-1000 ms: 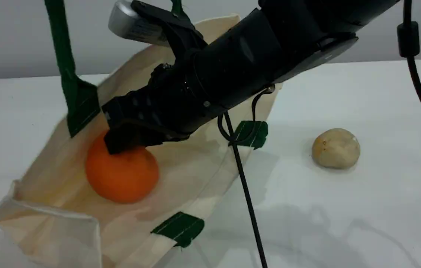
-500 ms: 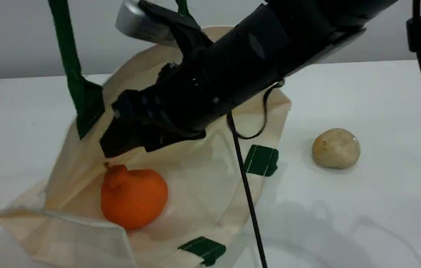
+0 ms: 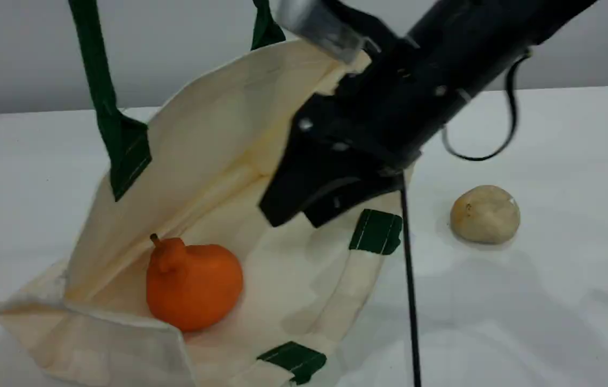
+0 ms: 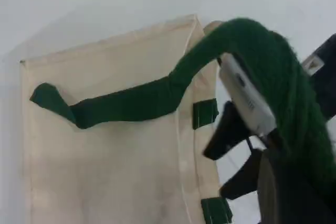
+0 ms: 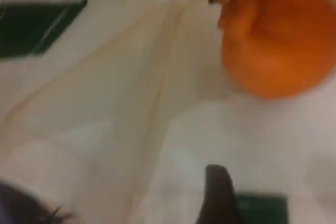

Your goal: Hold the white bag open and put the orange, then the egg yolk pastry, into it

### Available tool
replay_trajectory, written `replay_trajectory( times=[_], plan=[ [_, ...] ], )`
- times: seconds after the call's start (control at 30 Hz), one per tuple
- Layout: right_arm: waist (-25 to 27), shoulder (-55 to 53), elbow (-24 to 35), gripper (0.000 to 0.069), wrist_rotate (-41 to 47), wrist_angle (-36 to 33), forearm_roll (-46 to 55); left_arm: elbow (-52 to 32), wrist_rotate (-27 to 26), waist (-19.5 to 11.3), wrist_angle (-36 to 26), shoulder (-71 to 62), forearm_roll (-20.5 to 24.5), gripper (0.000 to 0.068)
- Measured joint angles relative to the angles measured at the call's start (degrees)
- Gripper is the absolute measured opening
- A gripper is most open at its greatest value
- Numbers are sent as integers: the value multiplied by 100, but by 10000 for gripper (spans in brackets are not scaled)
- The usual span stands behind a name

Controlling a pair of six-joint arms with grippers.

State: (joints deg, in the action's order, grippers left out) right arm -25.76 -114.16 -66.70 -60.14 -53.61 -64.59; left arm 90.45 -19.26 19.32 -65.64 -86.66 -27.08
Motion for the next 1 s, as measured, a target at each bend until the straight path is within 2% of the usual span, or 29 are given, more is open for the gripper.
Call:
replay_trajectory(
  times=[0.13, 0.27, 0.47, 0.63, 0.83, 1.0],
  plan=[
    [333, 0, 0, 410, 322, -458, 349, 0, 0, 0, 0, 0, 3, 80],
    [672, -5, 0, 402, 616, -403, 752, 0, 0, 0, 0, 0, 7, 80],
    [1250, -5, 0, 402, 929, 331, 1080, 0, 0, 0, 0, 0, 7, 80],
    [1625, -11, 0, 401, 923, 1269, 1093, 0, 0, 0, 0, 0, 7, 80],
    [1607, -159, 0, 401, 912, 2073, 1410, 0, 0, 0, -5, 0, 7, 80],
    [1607, -360, 0, 401, 1039, 2252, 1595, 0, 0, 0, -5, 0, 7, 80]
  ],
)
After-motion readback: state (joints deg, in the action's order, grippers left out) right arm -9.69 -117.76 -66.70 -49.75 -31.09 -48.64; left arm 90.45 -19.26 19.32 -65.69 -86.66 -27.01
